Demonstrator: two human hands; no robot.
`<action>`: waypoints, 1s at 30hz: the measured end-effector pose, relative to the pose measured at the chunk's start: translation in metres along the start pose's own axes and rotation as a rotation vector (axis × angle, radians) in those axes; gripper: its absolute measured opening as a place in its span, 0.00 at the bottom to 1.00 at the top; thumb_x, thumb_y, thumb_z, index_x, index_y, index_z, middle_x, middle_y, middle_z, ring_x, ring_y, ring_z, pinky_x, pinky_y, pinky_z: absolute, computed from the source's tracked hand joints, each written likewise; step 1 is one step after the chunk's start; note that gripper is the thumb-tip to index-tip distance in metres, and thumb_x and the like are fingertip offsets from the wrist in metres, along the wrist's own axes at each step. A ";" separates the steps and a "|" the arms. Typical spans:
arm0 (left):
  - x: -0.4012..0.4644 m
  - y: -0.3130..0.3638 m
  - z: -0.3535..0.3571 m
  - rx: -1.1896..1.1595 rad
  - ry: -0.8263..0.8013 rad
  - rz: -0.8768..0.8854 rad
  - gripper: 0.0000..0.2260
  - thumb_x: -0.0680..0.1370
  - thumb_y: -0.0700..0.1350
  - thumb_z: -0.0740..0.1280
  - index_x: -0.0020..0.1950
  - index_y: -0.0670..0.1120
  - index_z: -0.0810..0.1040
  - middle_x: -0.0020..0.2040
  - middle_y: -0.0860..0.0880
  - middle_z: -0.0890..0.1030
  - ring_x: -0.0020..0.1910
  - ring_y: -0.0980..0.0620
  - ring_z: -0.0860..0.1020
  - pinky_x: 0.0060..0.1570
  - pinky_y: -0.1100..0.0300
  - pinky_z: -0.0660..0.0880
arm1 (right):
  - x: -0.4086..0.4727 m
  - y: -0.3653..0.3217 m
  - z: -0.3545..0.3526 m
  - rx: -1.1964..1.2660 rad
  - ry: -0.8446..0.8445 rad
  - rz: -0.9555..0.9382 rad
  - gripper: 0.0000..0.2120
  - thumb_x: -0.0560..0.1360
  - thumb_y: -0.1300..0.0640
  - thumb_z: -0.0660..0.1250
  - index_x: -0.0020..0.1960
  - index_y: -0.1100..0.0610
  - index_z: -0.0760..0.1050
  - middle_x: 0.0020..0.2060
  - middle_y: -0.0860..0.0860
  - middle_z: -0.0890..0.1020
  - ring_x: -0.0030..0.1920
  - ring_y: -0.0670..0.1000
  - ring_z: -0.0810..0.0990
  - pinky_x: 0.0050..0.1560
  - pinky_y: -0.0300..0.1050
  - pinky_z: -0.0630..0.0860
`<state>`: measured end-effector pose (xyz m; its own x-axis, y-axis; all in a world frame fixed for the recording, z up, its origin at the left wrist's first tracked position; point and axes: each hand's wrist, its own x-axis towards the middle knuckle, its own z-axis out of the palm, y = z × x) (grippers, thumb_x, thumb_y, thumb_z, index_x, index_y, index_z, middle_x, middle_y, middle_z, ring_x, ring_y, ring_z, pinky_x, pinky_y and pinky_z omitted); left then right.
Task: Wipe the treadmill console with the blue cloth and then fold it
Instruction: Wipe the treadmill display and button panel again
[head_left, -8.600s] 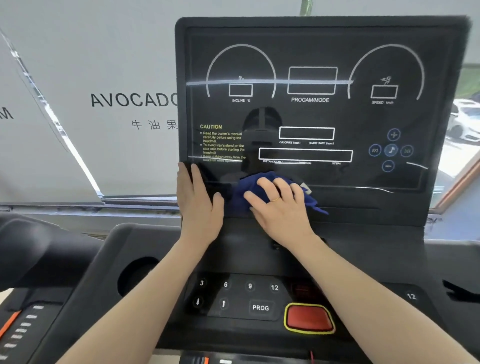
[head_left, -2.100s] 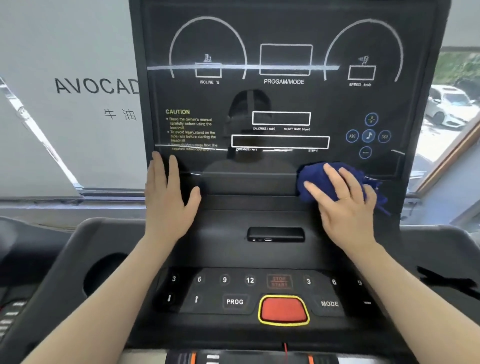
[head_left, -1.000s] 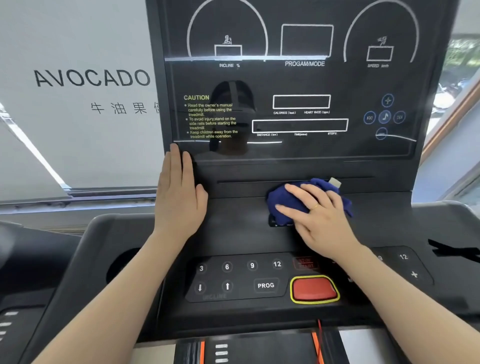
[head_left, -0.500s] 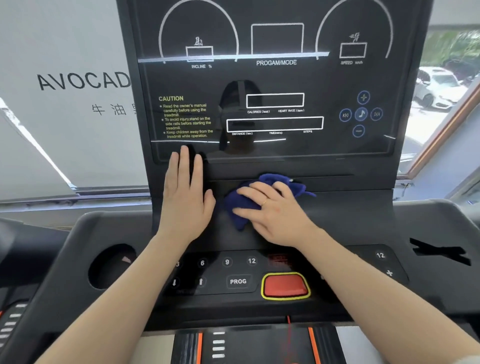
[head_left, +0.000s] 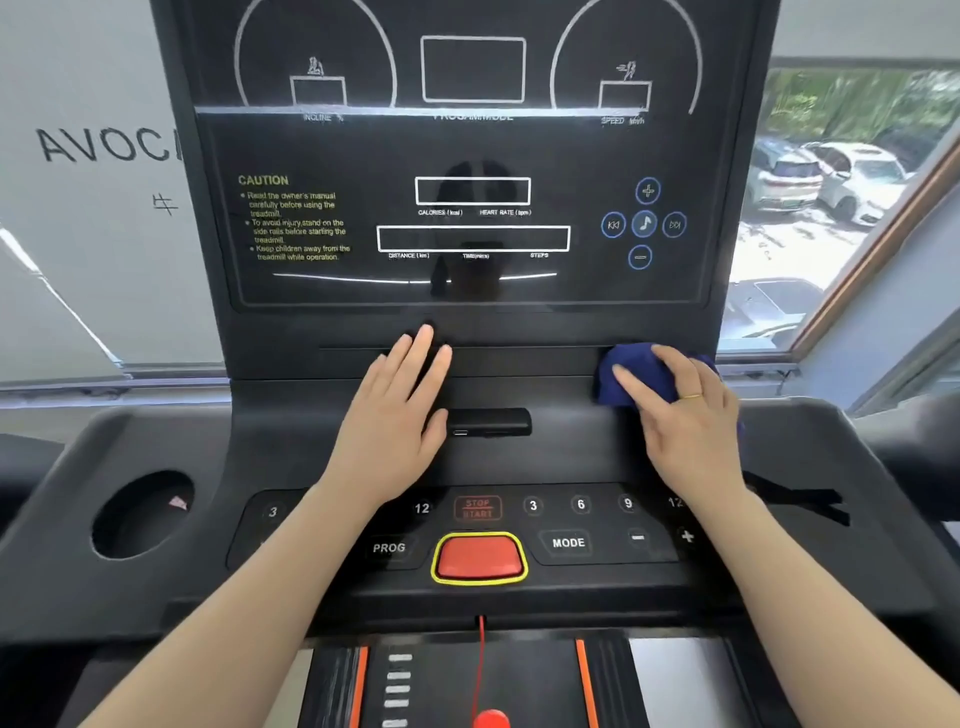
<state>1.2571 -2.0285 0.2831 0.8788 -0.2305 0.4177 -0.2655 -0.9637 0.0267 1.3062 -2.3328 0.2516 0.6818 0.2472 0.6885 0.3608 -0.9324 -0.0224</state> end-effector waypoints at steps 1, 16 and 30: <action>-0.002 0.001 0.001 0.004 -0.020 -0.021 0.25 0.77 0.49 0.52 0.73 0.43 0.62 0.74 0.42 0.61 0.72 0.43 0.58 0.69 0.49 0.56 | 0.000 0.000 0.001 0.025 0.016 0.031 0.23 0.71 0.63 0.58 0.62 0.49 0.75 0.64 0.59 0.71 0.56 0.65 0.72 0.52 0.59 0.70; 0.003 0.003 -0.012 -0.073 0.016 -0.118 0.25 0.75 0.45 0.51 0.70 0.40 0.68 0.68 0.44 0.72 0.67 0.45 0.70 0.68 0.51 0.60 | 0.086 -0.124 0.025 0.067 0.089 -0.330 0.20 0.71 0.55 0.58 0.60 0.45 0.78 0.61 0.55 0.77 0.59 0.58 0.67 0.55 0.56 0.61; 0.049 0.049 -0.032 -0.081 0.269 -0.241 0.25 0.75 0.54 0.57 0.64 0.37 0.71 0.65 0.36 0.71 0.62 0.38 0.71 0.59 0.49 0.70 | 0.077 0.006 0.006 -0.012 0.213 -0.129 0.21 0.73 0.58 0.62 0.66 0.48 0.71 0.65 0.59 0.67 0.57 0.62 0.66 0.54 0.56 0.62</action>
<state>1.2745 -2.0828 0.3341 0.7874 0.0557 0.6140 -0.1036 -0.9698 0.2208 1.3648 -2.3181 0.3006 0.4808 0.3047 0.8222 0.4276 -0.9001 0.0835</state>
